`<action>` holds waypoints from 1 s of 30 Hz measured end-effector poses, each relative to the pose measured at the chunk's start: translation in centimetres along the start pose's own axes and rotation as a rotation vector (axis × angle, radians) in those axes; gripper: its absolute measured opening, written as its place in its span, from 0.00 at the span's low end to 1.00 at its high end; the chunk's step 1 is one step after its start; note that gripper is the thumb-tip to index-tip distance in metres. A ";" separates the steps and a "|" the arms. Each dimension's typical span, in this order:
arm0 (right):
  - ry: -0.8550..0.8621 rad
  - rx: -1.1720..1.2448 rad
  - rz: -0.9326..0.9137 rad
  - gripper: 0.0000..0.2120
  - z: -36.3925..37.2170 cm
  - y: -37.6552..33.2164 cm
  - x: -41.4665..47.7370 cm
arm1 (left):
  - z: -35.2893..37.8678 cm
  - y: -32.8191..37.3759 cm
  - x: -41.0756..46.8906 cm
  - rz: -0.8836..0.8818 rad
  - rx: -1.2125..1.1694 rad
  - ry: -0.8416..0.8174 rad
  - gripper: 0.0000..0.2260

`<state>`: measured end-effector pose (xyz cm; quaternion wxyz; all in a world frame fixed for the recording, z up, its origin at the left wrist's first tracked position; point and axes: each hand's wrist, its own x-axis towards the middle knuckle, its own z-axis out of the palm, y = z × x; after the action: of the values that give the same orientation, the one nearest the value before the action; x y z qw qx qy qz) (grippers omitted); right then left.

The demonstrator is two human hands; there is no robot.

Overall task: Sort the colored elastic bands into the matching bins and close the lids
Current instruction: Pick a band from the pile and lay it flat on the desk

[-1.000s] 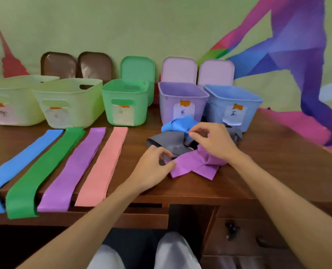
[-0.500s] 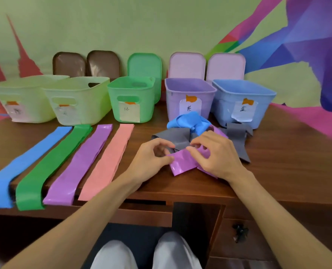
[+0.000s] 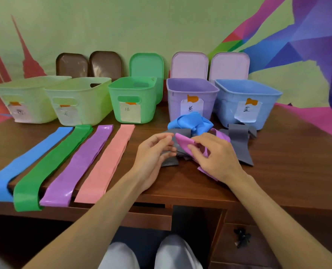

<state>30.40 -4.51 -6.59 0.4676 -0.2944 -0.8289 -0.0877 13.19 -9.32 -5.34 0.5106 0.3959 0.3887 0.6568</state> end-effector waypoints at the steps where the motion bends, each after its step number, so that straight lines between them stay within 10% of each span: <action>1: 0.020 0.029 0.055 0.09 0.0 0.2 0.1 | 0.1 -0.1 0.0 0.012 0.038 0.009 0.05; 8: 0.149 0.253 0.454 0.02 -2.9 1.2 3.5 | 0.2 -1.2 -0.2 0.076 0.560 -0.067 0.10; 17: 0.187 0.511 0.456 0.13 -6.2 2.0 11.2 | 5.8 2.1 3.9 0.115 0.652 -0.248 0.22; 30: 0.289 0.580 0.624 0.10 -5.4 3.0 12.4 | 5.0 0.9 4.9 0.020 0.780 -0.246 0.07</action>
<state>31.25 0.68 6.21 0.6458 -0.3718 -0.6169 0.2533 16.69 -4.17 -2.02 0.3586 0.6390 0.5409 0.4129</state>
